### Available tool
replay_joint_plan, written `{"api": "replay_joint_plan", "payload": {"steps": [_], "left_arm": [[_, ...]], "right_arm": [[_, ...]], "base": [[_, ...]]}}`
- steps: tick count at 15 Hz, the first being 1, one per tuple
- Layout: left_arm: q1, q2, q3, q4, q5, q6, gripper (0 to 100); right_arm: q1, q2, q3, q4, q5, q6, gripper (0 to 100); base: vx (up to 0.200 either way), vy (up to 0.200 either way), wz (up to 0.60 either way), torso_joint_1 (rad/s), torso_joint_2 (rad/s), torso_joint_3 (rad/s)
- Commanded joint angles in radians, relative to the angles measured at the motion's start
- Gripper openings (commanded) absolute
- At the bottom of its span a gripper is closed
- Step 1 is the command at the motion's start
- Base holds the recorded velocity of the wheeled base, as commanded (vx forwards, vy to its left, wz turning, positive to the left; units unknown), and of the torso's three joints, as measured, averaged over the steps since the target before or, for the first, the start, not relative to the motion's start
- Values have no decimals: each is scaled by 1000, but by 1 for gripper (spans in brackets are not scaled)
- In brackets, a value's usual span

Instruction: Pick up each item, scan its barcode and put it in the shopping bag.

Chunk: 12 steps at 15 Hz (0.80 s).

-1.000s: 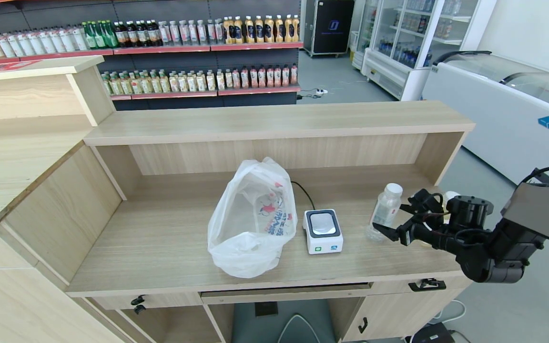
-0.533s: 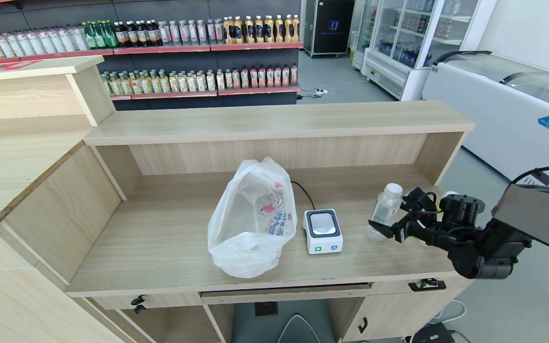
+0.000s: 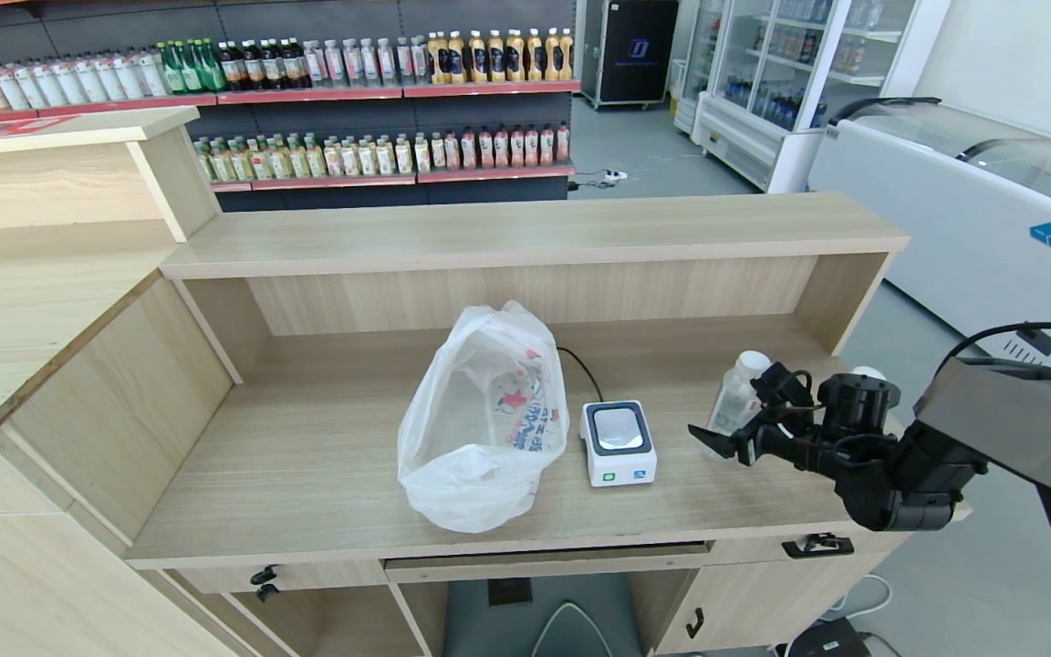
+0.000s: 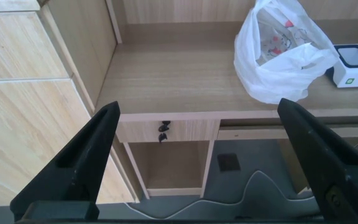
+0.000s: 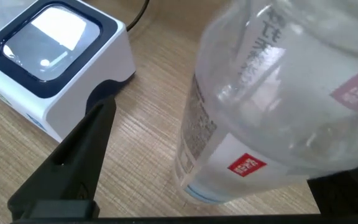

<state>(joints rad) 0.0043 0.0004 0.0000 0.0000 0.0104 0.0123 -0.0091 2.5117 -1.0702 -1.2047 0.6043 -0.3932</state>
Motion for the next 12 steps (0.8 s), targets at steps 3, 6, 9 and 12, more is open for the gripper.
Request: {"api": "replay_joint_plan", "payload": {"steps": [3, 6, 9, 12], "left_arm": [[0, 0, 0, 0, 0, 0, 100], [0, 0, 0, 0, 0, 0, 100], [0, 0, 0, 0, 0, 0, 100], [0, 0, 0, 0, 0, 0, 100]], "right_arm": [[15, 32, -66, 20, 8, -1, 100], [15, 42, -85, 36, 9, -1, 100], [15, 53, -102, 36, 11, 0, 0], [15, 53, -111, 34, 11, 0, 0]], "base": [[0, 0, 0, 0, 0, 0], [0, 0, 0, 0, 0, 0], [0, 0, 0, 0, 0, 0], [0, 0, 0, 0, 0, 0]]}}
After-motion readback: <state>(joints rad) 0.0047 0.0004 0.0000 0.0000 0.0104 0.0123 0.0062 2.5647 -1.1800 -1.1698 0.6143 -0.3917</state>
